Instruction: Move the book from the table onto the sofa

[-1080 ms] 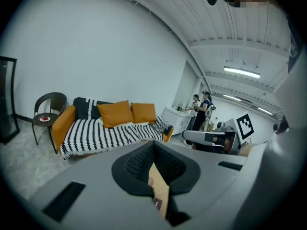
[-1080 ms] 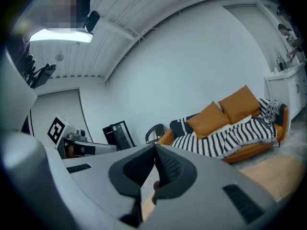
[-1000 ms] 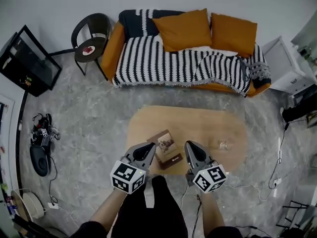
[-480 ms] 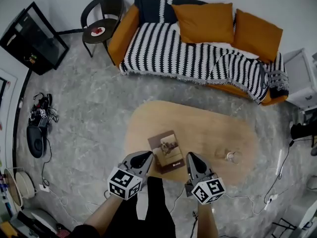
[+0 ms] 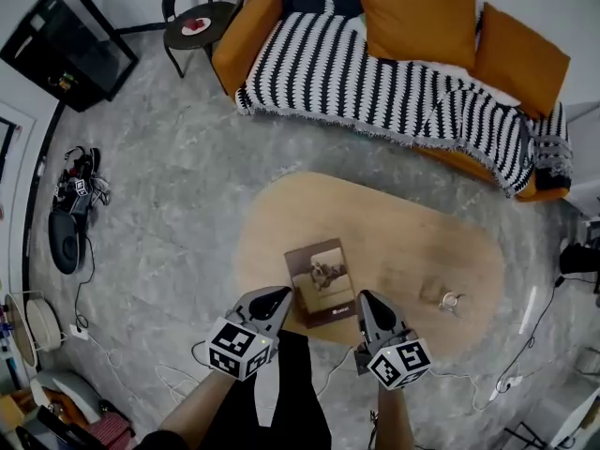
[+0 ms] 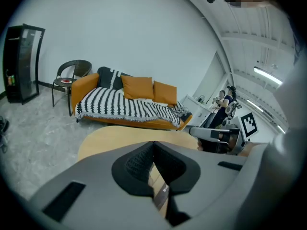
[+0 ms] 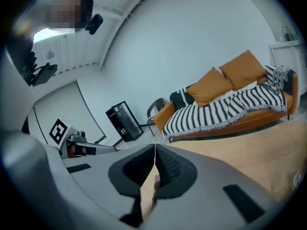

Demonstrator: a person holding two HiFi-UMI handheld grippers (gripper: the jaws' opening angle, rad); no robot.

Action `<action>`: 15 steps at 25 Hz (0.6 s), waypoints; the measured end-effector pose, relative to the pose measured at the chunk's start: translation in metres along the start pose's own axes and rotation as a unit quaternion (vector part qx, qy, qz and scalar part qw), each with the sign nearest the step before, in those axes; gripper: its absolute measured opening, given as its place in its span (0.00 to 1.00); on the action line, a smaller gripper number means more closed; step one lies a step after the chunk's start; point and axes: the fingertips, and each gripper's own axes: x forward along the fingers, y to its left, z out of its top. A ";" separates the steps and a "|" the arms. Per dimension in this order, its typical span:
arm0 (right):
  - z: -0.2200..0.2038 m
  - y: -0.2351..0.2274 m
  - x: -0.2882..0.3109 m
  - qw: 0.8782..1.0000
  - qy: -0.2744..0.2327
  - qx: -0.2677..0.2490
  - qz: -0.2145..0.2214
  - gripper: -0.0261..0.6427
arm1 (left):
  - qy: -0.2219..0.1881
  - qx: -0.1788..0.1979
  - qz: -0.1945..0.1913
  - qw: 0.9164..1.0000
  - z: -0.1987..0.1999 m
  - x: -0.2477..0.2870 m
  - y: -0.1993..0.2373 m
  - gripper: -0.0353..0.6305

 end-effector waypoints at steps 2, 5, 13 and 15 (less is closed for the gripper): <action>-0.012 -0.006 0.006 1.000 0.015 0.000 0.008 0.08 | 0.005 -0.012 0.005 1.000 -0.011 0.006 0.006 0.08; -0.032 -0.018 0.017 0.999 0.042 0.002 0.011 0.08 | 0.017 -0.029 0.012 0.999 -0.031 0.018 0.016 0.08; -0.086 -0.053 0.044 0.995 0.099 0.006 0.029 0.08 | 0.036 -0.080 0.023 0.996 -0.085 0.056 0.041 0.08; -0.097 -0.061 0.049 0.994 0.108 0.009 0.032 0.08 | 0.042 -0.086 0.026 0.995 -0.098 0.066 0.045 0.08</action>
